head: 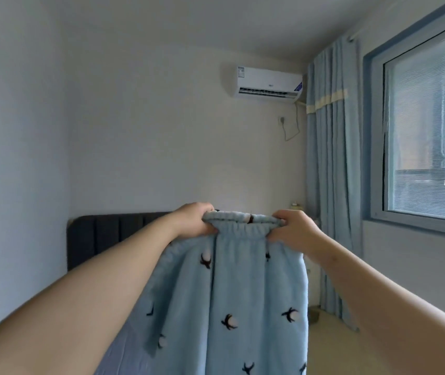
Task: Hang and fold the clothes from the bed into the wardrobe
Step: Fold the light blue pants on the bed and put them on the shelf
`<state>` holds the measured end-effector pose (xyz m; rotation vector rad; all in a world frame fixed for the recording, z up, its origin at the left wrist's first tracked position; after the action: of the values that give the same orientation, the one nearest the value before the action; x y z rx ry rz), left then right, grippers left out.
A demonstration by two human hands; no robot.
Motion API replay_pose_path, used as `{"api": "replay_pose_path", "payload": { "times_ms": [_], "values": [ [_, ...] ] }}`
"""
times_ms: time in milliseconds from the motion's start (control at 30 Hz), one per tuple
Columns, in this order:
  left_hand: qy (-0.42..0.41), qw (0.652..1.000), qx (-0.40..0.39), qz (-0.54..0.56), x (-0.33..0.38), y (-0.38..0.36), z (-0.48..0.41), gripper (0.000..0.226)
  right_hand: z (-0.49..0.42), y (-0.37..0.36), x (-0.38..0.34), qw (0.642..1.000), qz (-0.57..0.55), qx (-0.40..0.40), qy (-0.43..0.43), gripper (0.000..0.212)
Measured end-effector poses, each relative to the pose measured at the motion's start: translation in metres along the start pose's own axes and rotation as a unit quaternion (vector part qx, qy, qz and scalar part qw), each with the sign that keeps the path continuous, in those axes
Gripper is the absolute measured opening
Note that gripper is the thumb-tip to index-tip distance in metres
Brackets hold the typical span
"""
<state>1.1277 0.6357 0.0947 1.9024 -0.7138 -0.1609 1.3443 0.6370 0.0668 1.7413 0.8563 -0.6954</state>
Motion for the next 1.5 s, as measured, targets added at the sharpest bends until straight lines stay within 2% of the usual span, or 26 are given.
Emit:
{"api": "replay_pose_path", "payload": {
  "times_ms": [100, 200, 267, 367, 433, 533, 667, 733, 800, 867, 933, 1000, 1067, 1133, 1200, 1267, 1333, 1367, 1433, 1500],
  "values": [
    [0.097, 0.990, 0.018, 0.096, -0.016, -0.036, 0.018, 0.015, 0.014, -0.035, 0.019, 0.985, -0.107, -0.115, -0.065, 0.030],
    [0.174, 0.967, 0.018, 0.183, -0.022, -0.058, 0.030, 0.010, 0.024, -0.062, 0.025, 0.967, -0.099, -0.219, -0.086, 0.056],
    [0.188, 0.965, 0.010, 0.185, -0.019, -0.063, 0.033, 0.010, 0.028, -0.076, 0.025, 0.958, -0.093, -0.260, -0.074, 0.072],
    [0.167, 0.963, 0.034, 0.210, -0.011, -0.067, 0.034, 0.012, 0.034, -0.093, 0.018, 0.944, -0.100, -0.313, -0.011, 0.068],
    [0.158, 0.950, 0.090, 0.254, -0.010, -0.065, 0.038, 0.012, 0.037, -0.097, 0.016, 0.944, -0.114, -0.309, 0.018, 0.055],
    [0.160, 0.899, 0.158, 0.375, -0.017, -0.064, 0.048, 0.029, 0.033, -0.097, 0.022, 0.960, -0.143, -0.240, -0.025, 0.029],
    [0.100, 0.866, 0.143, 0.468, -0.017, -0.068, 0.057, 0.048, 0.031, -0.098, 0.026, 0.946, -0.255, -0.178, -0.096, 0.018],
    [0.062, 0.893, 0.082, 0.439, -0.018, -0.071, 0.061, 0.064, 0.031, -0.097, 0.027, 0.932, -0.306, -0.146, -0.125, 0.018],
    [0.018, 0.957, -0.009, 0.290, -0.019, -0.077, 0.067, 0.092, 0.030, -0.095, 0.028, 0.923, -0.342, -0.109, -0.141, 0.017],
    [-0.010, 0.993, -0.065, 0.102, -0.021, -0.086, 0.072, 0.111, 0.031, -0.090, 0.029, 0.911, -0.371, -0.081, -0.159, 0.014],
    [-0.017, 0.999, -0.038, 0.025, -0.024, -0.090, 0.074, 0.101, 0.031, -0.085, 0.029, 0.903, -0.393, -0.070, -0.157, 0.014],
    [0.004, 1.000, 0.023, -0.004, -0.029, -0.090, 0.074, 0.077, 0.033, -0.081, 0.026, 0.901, -0.402, -0.071, -0.146, 0.015],
    [0.084, 0.994, 0.051, -0.052, -0.037, -0.088, 0.074, 0.054, 0.036, -0.077, 0.023, 0.904, -0.401, -0.072, -0.131, 0.017],
    [0.188, 0.977, 0.034, -0.091, -0.047, -0.081, 0.075, 0.029, 0.038, -0.071, 0.024, 0.908, -0.394, -0.067, -0.126, 0.018],
    [0.252, 0.966, 0.026, -0.046, -0.058, -0.073, 0.075, 0.020, 0.040, -0.065, 0.029, 0.914, -0.381, -0.055, -0.130, 0.018],
    [0.251, 0.963, 0.087, 0.047, -0.062, -0.060, 0.072, 0.015, 0.045, -0.059, 0.033, 0.914, -0.377, -0.046, -0.141, 0.017],
    [0.224, 0.942, 0.189, 0.165, -0.058, -0.042, 0.071, 0.008, 0.047, -0.053, 0.038, 0.906, -0.391, -0.040, -0.159, 0.016],
    [0.204, 0.916, 0.236, 0.253, -0.054, -0.034, 0.073, 0.010, 0.047, -0.048, 0.038, 0.901, -0.399, -0.041, -0.168, 0.016],
    [0.145, 0.826, 0.284, 0.464, -0.044, -0.015, 0.077, 0.013, 0.046, -0.036, 0.033, 0.883, -0.433, -0.070, -0.165, 0.016],
    [0.080, 0.743, 0.271, 0.607, -0.034, 0.005, 0.081, 0.018, 0.043, -0.024, 0.021, 0.859, -0.473, -0.141, -0.132, 0.019]
  ]
}}
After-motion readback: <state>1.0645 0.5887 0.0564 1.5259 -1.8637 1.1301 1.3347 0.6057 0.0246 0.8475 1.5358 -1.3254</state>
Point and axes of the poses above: each hand's wrist, its own z-axis away from the middle knuckle, its own y-axis out of the back of the hand, x = y × z, the point moved 3 cm from there along -z, towards the middle knuckle, and after that the axes turned 14 degrees about -y, right-handed, at the moved point
